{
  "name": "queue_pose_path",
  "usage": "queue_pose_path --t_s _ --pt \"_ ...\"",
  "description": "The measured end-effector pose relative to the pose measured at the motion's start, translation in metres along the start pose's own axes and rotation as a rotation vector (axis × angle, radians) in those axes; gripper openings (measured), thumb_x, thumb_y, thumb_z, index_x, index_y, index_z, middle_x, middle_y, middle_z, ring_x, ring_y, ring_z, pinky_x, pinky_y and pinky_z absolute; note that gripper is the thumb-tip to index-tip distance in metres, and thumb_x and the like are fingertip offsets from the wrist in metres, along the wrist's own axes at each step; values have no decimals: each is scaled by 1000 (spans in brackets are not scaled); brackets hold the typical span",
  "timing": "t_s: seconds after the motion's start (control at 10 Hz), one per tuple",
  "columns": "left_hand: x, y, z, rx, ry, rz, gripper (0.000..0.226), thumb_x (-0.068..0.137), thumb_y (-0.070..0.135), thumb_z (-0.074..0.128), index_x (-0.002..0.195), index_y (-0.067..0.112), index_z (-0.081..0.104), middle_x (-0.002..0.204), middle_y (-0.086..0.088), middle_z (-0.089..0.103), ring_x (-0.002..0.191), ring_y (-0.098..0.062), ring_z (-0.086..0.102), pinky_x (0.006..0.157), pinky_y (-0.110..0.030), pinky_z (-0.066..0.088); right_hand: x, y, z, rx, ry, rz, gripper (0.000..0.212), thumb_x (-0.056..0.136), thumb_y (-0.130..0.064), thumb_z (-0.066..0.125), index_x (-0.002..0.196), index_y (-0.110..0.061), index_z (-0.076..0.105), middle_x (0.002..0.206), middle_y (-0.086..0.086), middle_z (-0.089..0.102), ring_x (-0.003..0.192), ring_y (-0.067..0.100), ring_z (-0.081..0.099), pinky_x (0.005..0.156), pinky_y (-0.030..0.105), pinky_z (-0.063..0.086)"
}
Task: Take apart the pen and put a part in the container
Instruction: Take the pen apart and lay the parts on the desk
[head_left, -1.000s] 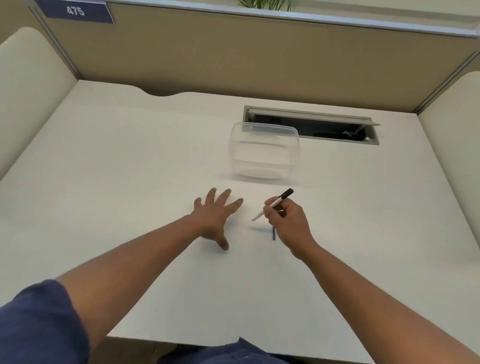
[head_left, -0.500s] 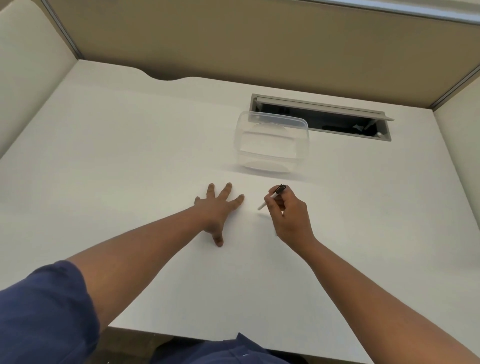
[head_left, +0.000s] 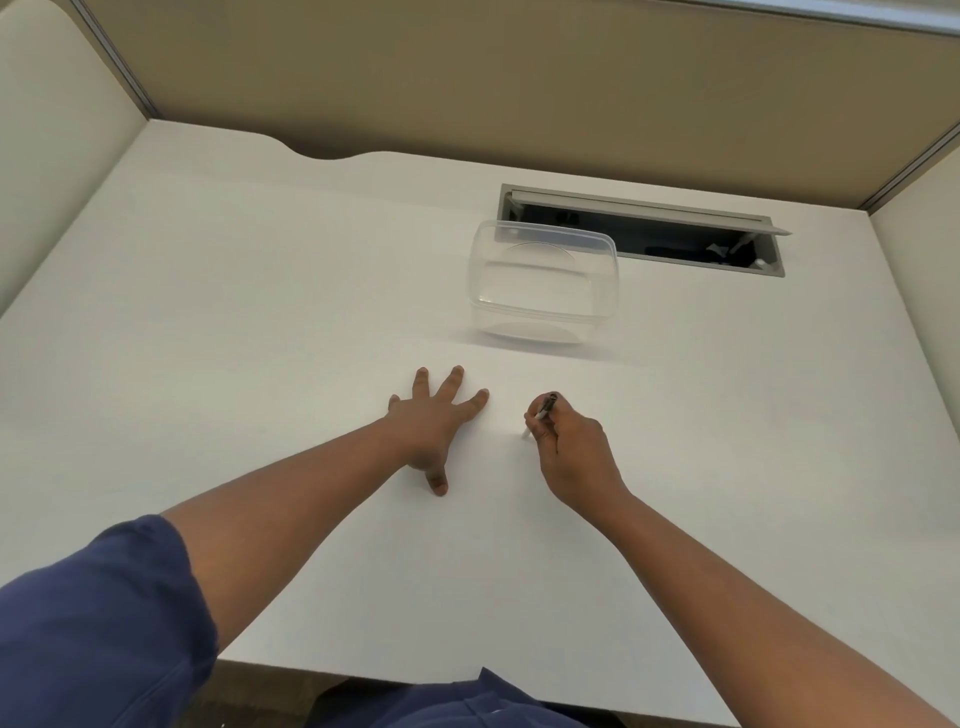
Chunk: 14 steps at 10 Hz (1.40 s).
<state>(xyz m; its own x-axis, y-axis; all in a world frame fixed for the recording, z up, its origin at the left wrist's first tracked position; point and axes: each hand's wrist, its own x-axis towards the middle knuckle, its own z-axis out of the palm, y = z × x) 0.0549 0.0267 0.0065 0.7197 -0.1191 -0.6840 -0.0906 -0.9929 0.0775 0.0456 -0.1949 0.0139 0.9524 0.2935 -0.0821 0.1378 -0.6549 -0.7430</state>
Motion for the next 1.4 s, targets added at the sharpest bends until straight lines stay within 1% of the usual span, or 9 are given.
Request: queue_pose_path --t_s 0.2,0.3,0.5,0.6,0.8,0.9,1.0,1.1,1.4 --pt "0 0 -1 -13 4 -2 150 54 42 96 151 49 -20 163 5 -33 149 -44 -23 114 -71 19 -2 8 2 20 3 6 19 105 -19 46 92 -34 44 79 -8 68 63 1 56 92 52 43" --pt "0 0 0 -18 2 0 150 54 42 96 150 50 -19 163 6 -32 149 -44 -23 114 -71 19 0 8 1 18 -2 7 19 104 -20 46 92 -34 44 74 -10 65 62 4 56 86 48 43" --pt "-1 1 -2 -26 -2 -5 150 54 40 96 150 50 -19 163 6 -32 149 -43 -24 114 -71 18 0 8 0 -6 -52 53 12 104 -18 45 98 -26 50 84 1 71 73 19 64 103 61 43" --pt "-3 1 -2 -34 -5 -8 150 55 39 96 151 50 -18 163 6 -32 149 -42 -24 114 -72 17 -4 5 -1 49 -28 62 14 104 -18 47 97 -30 50 81 -7 68 72 2 60 103 62 43" --pt "-6 5 -3 -52 -13 -15 143 60 36 94 154 45 -12 164 5 -29 150 -41 -22 115 -69 16 -2 -4 -9 104 -22 30 4 100 -14 54 96 -16 55 73 -34 61 65 -8 61 82 46 44" --pt "-6 8 -2 -114 66 6 123 64 39 90 157 39 9 169 5 -8 154 -36 -4 113 -59 30 -1 -7 -11 107 -29 33 2 99 -12 55 98 -13 57 71 -31 59 61 -7 60 76 40 43" --pt "-4 23 2 -356 303 122 82 71 44 84 143 33 45 152 9 41 137 -19 41 101 -38 45 -1 -7 -15 91 -8 13 2 99 -12 56 101 -11 57 81 -23 58 64 -5 60 66 27 42" --pt "-5 45 6 -732 431 225 53 79 30 82 127 26 60 129 7 61 115 -14 60 95 -32 51 0 -10 -18 57 2 -14 5 100 -15 57 100 -10 57 84 -20 60 68 3 61 65 24 46" --pt "-5 66 15 -920 444 197 16 84 21 76 96 23 66 100 10 70 82 -7 71 73 -24 55 -4 -10 -19 50 -1 8 3 98 -13 57 102 -12 57 89 -12 65 74 11 66 67 28 49"
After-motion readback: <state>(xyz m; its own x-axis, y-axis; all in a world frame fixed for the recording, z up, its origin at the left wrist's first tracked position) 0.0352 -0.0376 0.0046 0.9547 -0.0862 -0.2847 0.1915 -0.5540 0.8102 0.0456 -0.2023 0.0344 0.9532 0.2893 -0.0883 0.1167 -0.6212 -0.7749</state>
